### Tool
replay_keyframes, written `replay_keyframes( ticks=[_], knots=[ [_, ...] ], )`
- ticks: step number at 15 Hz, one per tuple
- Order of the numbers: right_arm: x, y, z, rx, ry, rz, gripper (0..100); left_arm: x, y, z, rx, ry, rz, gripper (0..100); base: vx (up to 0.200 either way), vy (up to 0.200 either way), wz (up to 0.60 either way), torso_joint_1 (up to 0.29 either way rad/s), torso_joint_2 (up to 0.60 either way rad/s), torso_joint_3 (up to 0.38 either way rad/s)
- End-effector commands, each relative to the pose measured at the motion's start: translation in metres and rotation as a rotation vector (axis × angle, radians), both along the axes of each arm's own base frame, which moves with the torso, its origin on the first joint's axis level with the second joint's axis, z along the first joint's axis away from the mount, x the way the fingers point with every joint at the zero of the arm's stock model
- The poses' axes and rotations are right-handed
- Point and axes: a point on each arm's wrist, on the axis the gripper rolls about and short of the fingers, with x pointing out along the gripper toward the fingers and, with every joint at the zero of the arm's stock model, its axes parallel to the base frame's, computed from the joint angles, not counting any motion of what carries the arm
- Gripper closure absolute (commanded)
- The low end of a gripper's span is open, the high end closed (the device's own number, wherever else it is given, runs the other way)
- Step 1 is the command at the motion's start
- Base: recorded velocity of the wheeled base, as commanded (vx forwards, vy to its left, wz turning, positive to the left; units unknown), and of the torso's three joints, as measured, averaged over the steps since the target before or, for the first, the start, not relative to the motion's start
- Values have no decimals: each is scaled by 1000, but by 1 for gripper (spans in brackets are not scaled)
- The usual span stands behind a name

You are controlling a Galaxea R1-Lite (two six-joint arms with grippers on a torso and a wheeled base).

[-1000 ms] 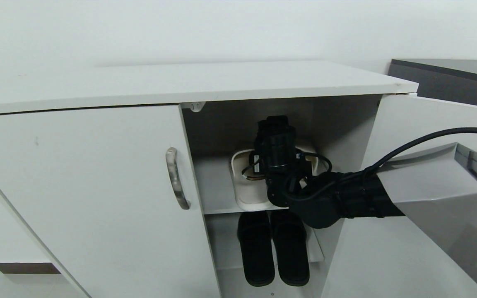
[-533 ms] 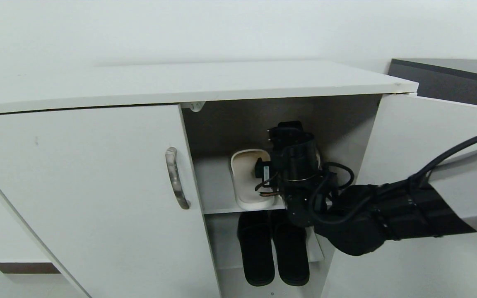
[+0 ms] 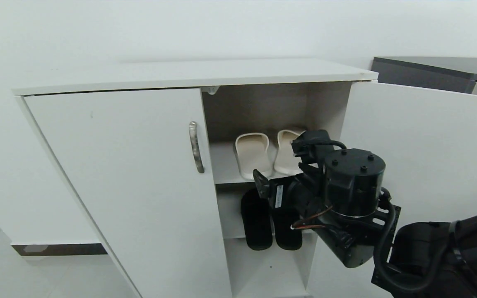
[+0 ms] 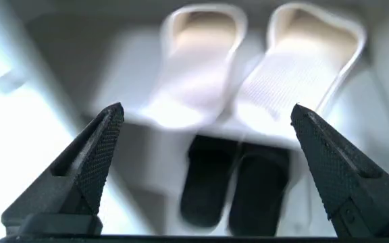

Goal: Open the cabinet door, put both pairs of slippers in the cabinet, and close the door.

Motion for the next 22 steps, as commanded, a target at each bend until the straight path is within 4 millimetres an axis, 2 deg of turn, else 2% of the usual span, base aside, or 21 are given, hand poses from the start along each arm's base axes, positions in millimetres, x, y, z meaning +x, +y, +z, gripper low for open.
replay_keyframes(
  ticks=[1, 2, 5, 7, 9, 12, 15, 22],
  knots=[
    [-4, -6, -5, -13, 13, 25, 0, 0, 0, 0, 0, -1, 0, 100, -200, 0, 0, 2, 2, 2],
    [-6, -7, -8, -9, 28, 41, 100, 0, 0, 0, 0, -1, 0, 100, -200, 0, 0, 2, 2, 2],
    [-11, -11, -20, -24, 71, 89, 100, 0, 0, 0, 0, -1, 0, 100, -200, 0, 0, 1, 4, 2],
    [-20, -25, -28, -27, 107, 268, 100, 0, 0, 0, 0, -1, 0, 100, -200, 0, 0, 2, 7, -5],
    [-20, -42, -37, 0, 85, 403, 100, 0, 0, 0, 0, -1, 0, 100, -100, 0, 0, 1, 1, -1],
    [-22, -47, -53, -49, 30, 419, 100, 0, 0, 0, 0, -1, 0, 100, 0, 0, 0, 0, 0, 0],
    [-21, -44, -57, -53, 29, 420, 100, 0, 0, 0, 0, -1, 0, 100, 0, 0, 600, 2, 1, 2],
    [-22, -45, -76, -20, -45, 445, 100, 0, 0, 0, 0, -1, 0, 100, 0, 0, 0, 0, 0, 0]
  ],
)
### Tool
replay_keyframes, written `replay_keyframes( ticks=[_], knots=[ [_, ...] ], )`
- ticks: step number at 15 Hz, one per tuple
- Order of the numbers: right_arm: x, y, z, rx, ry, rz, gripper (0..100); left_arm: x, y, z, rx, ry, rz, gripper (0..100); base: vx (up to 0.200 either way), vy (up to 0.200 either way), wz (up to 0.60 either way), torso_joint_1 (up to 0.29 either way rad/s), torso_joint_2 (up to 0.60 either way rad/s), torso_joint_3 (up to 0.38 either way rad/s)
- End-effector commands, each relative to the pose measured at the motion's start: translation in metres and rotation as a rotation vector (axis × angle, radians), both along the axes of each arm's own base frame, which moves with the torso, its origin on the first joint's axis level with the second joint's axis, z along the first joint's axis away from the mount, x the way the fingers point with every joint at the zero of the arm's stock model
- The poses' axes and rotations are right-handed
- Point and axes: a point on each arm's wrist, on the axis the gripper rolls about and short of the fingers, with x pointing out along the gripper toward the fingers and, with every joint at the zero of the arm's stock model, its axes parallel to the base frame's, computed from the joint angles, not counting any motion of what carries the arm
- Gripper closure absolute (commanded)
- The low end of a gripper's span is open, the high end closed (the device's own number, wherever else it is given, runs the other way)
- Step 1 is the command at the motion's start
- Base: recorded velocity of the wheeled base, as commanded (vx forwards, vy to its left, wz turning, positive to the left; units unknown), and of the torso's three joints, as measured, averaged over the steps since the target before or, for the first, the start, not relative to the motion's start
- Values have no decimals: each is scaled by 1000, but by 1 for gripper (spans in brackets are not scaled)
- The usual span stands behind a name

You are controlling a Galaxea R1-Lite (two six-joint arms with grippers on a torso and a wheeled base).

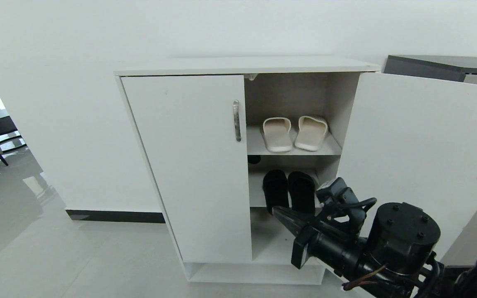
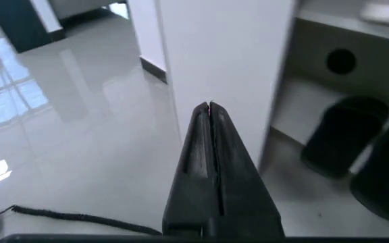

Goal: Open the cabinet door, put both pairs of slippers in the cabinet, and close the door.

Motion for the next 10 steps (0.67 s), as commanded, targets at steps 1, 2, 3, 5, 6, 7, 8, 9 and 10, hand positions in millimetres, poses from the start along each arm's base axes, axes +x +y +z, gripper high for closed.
replay_keyframes(
  ticks=[1, 2, 3, 5, 6, 7, 8, 9, 10],
  knots=[
    [-2, -1, -17, -35, 0, 50, 100, 0, 0, 0, 0, 0, 0, 100, 0, 0, 0, 0, 0, 0],
    [-1, -1, -18, -27, -12, 56, 100, 0, 0, 0, 0, 0, 0, 100, 0, 0, 0, 0, 0, 0],
    [-2, -2, -24, -45, -4, 56, 100, 0, 0, 0, 0, 0, 0, 100, 0, 0, 0, 0, 0, 0],
    [-3, -3, -26, -61, -5, 58, 100, 0, 0, 0, 1, 0, 0, 100, 0, 0, 0, 0, 0, 0],
    [-5, -5, -27, -68, -1, 60, 100, 0, 0, 0, 0, 0, 0, 100, 0, 0, 0, 0, 0, 0],
    [-10, -9, -29, -89, 4, 69, 100, 0, 0, 0, 0, 0, 0, 100, 0, 0, 0, 0, 0, 0],
    [-14, -11, -29, -100, 3, 74, 100, 0, 0, 0, 6, 0, -2, 100, 0, 0, 0, 0, 0, 0],
    [-19, -16, -27, -103, 4, 76, 100, 0, 0, 0, 3, 0, -2, 100, 0, 0, 0, 0, 0, 0],
    [-27, -21, -29, -121, 20, 84, 100, 0, 0, 0, 4, 0, -2, 100, 0, 0, 0, 0, 0, 0]
  ],
)
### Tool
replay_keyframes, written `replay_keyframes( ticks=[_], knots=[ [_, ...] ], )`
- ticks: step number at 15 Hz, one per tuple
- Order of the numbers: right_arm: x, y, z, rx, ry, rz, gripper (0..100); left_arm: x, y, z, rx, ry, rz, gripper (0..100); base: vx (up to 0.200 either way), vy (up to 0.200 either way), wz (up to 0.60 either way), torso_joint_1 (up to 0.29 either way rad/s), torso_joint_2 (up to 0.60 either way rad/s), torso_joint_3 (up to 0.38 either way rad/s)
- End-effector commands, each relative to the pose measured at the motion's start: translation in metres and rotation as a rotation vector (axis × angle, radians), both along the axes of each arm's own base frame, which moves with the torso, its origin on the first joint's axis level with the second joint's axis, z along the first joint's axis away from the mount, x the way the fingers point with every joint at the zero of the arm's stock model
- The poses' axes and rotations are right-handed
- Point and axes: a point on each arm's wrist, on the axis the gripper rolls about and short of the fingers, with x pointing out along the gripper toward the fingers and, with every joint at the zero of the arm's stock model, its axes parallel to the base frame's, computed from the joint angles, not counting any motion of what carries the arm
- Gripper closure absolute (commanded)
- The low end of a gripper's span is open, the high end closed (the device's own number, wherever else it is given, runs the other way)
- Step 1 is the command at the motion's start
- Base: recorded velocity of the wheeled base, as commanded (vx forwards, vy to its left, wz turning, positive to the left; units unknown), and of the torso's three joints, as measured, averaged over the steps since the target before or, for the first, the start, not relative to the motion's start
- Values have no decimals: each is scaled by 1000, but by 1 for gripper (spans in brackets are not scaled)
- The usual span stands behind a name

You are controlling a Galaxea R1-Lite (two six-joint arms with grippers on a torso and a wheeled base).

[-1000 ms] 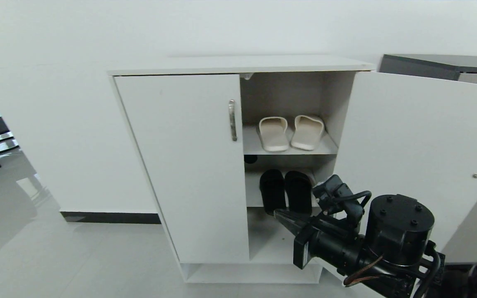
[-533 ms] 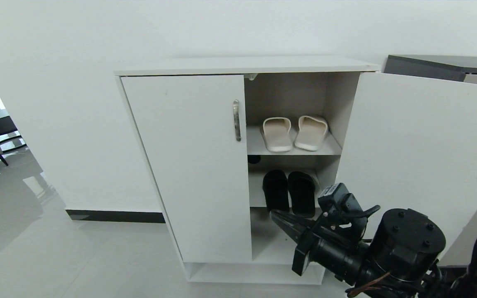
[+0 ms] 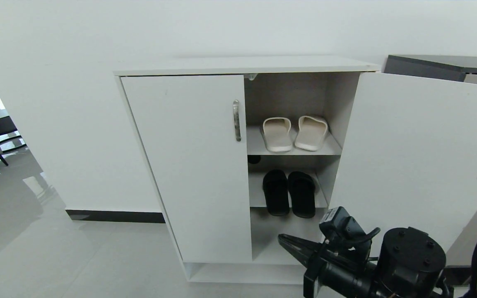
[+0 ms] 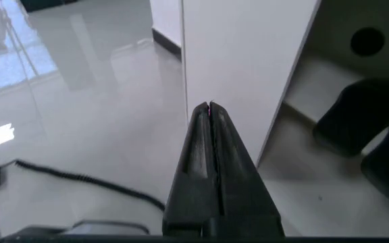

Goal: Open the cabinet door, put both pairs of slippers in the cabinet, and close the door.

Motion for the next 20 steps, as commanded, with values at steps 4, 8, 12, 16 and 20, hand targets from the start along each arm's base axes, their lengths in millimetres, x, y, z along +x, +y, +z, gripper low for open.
replay_keyframes(
  ticks=[4, 8, 12, 16, 20],
  knots=[
    [-33, -16, 0, -41, 32, 56, 100, 0, 0, 0, 6, 0, -1, 100, 0, 0, 0, 0, 0, 0],
    [-35, -20, -6, -67, 54, 31, 100, 0, 0, 0, 6, 0, -1, 100, 0, 0, 0, 0, 0, 0],
    [-31, -18, -12, -69, 88, 22, 100, 0, 0, 0, 6, 0, -1, 100, 0, 0, 0, 58, -231, -238],
    [-30, -16, -14, -73, 93, 23, 100, 0, 0, 0, 6, 0, -1, 100, 0, 0, 0, 168, -520, -295],
    [-30, -16, -15, -76, 96, 23, 100, 0, 0, 0, 6, 0, -1, 100, 0, 0, 0, 181, -470, -293]
  ],
)
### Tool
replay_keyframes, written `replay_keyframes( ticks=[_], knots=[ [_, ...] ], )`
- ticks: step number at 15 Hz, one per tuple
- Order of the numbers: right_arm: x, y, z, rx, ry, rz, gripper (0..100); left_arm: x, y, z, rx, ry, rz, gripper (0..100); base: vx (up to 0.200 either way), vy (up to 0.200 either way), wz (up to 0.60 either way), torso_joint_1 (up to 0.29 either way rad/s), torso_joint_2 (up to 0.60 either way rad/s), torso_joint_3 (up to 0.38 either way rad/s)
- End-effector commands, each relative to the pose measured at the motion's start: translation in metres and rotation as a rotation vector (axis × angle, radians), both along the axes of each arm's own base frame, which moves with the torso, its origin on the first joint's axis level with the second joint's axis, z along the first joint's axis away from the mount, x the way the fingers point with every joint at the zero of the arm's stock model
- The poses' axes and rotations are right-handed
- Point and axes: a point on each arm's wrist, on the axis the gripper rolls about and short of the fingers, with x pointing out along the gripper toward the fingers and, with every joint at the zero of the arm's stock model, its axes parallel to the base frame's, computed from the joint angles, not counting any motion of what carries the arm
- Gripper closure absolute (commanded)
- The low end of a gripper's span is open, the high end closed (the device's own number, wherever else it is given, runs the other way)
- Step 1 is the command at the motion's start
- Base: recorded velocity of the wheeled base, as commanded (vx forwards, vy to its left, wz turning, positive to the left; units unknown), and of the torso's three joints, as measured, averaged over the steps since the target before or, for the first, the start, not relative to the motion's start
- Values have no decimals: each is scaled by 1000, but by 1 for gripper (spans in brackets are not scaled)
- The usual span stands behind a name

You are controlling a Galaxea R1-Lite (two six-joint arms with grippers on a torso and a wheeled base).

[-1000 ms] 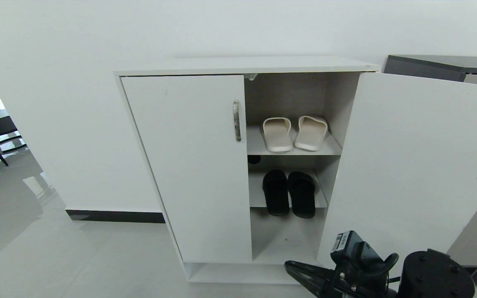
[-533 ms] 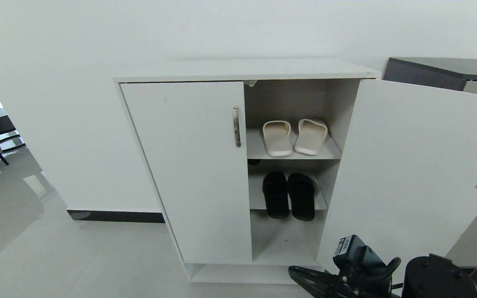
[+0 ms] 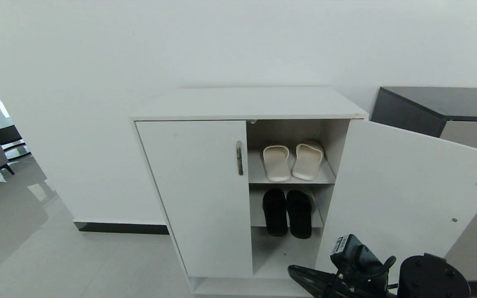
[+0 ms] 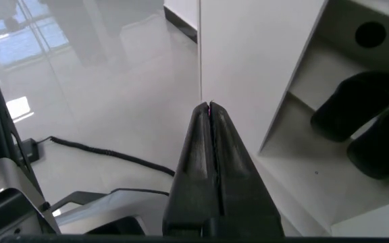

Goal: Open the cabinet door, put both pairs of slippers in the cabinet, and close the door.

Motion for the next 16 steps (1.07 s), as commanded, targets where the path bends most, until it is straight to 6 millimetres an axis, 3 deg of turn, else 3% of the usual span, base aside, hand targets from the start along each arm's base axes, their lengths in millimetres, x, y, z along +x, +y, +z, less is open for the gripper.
replay_keyframes(
  ticks=[1, 16],
  knots=[
    [0, 0, -2, -6, 5, 2, 100, 0, 0, 0, 3, 0, 1, 100, 0, 0, 0, 188, -471, -286],
    [0, 2, -7, -22, 16, 3, 100, 0, 0, 0, 0, 0, 1, 100, 0, 0, 0, 226, -511, -288]
  ],
)
